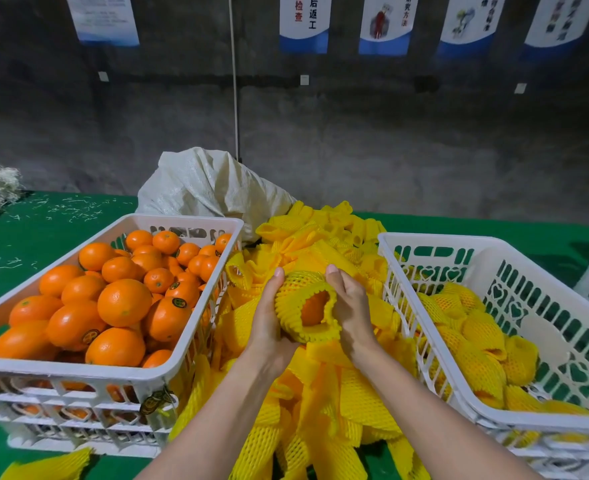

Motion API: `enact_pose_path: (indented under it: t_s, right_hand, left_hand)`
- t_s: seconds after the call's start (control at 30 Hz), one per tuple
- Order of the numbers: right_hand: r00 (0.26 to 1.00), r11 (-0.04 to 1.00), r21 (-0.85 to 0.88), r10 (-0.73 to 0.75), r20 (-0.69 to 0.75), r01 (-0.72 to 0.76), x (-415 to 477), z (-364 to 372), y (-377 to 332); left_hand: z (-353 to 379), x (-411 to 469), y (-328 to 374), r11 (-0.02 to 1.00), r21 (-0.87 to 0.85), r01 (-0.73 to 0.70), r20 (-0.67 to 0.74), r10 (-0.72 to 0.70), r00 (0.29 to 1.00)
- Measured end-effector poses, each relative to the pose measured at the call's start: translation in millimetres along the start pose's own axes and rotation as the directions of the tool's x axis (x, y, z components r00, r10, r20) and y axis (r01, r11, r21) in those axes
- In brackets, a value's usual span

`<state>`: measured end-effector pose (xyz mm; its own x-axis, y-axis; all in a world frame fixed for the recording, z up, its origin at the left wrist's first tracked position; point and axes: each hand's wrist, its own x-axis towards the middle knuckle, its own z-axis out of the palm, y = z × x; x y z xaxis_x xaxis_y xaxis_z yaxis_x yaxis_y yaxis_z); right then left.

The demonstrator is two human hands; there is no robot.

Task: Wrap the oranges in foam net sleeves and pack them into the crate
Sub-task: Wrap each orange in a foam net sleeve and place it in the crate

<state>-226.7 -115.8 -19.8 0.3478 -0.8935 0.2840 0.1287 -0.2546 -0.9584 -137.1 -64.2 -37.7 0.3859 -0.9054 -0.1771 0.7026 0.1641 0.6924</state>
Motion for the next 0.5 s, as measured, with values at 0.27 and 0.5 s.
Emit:
enact_pose_path:
  t_s: [0.27,0.5]
  right_hand:
    - [0.950,0.957,-0.046,0.290,0.120,-0.286,-5,4,-9]
    - [0.926,0.917,0.138,0.358,0.121,-0.373,-12,10,4]
  left_hand:
    - [3,3,3,0.997,0.050,-0.066,-0.142,0.073,0.987]
    - [3,-2,2,0.516,0.700,-0.494,-0.035,0.716,0.698]
